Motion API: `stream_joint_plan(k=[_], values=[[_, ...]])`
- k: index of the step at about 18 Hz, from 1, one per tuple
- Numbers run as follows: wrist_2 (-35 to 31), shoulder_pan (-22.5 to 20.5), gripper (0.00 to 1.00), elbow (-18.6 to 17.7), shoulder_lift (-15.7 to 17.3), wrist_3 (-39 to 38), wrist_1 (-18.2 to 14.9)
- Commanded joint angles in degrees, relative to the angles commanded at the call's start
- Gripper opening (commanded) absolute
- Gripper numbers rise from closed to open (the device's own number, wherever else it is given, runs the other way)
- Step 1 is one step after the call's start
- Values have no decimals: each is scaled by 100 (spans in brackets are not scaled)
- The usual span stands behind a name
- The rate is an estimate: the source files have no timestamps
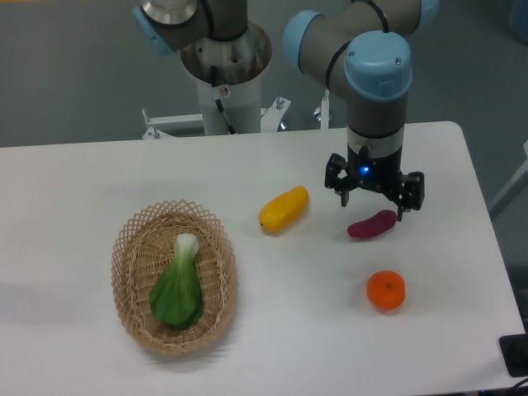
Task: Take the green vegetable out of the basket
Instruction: 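Move the open gripper over the wicker basket above the green bok choy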
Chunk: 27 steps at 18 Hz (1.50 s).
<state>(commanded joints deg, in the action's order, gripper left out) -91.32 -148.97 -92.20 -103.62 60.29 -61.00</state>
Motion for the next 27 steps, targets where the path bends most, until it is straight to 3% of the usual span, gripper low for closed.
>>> stream_joint_plan(k=[5, 10, 16, 23, 27], values=[[70, 70, 100, -87, 105, -53, -9], [140, 166, 100, -527, 483, -281, 0], [167, 930, 100, -808, 685, -1404, 17], [176, 2099, 100, -914, 229, -2917, 544], [141, 2600, 100, -923, -280, -3567, 755]])
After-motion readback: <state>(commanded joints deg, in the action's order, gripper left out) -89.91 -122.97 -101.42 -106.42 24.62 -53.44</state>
